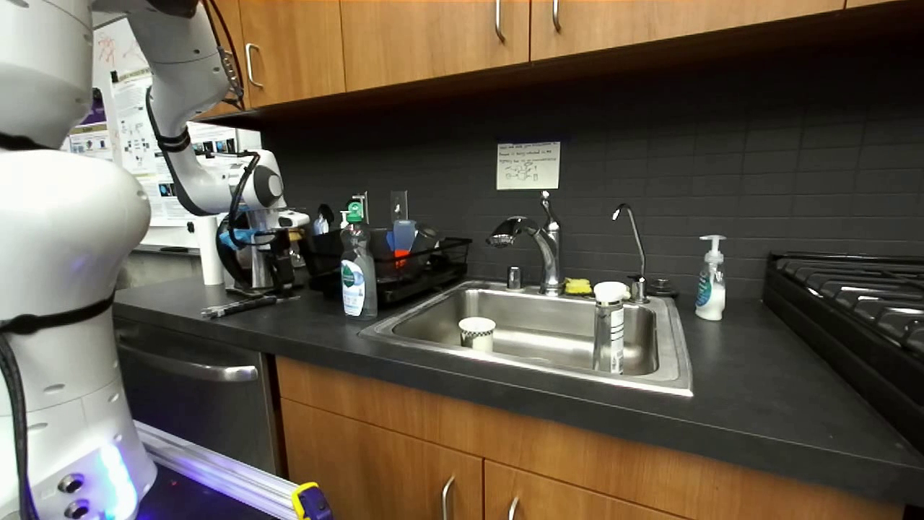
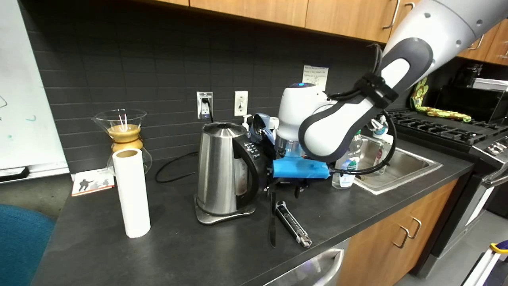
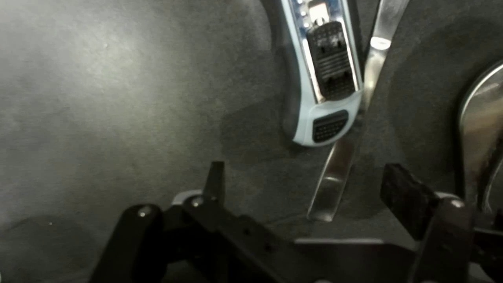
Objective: Put the knife on the dish rack
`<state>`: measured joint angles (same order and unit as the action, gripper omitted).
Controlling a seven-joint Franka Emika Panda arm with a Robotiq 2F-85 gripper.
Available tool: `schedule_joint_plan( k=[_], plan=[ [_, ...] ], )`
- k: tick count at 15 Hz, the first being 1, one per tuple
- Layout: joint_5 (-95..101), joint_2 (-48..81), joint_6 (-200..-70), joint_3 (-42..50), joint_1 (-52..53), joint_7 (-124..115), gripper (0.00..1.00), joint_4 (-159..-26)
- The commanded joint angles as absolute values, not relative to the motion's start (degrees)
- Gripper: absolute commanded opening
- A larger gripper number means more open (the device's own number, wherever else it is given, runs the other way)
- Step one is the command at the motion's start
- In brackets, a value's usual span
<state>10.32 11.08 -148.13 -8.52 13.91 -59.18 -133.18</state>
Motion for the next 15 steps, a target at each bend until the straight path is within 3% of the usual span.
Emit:
schedule_joint_plan(
  k=[1, 4, 5, 7, 10, 15],
  plan=[
    [13.09, 13.01, -147.63, -6.82, 15.96, -61.84, 1.00, -131.05],
    [14.17, 14.14, -147.32, -6.24, 16.70, -62.63, 1.00, -129.87],
    [14.22, 14.37, -147.17, -6.08, 16.88, -62.71, 0.96, -129.58],
    [14.41, 14.77, -147.00, -5.71, 17.23, -62.96, 0.76, -129.08],
    [14.43, 14.93, -146.94, -5.26, 17.45, -63.08, 0.58, -128.84],
    [14.31, 14.77, -146.86, -4.85, 17.38, -63.09, 0.18, -128.61]
  ],
)
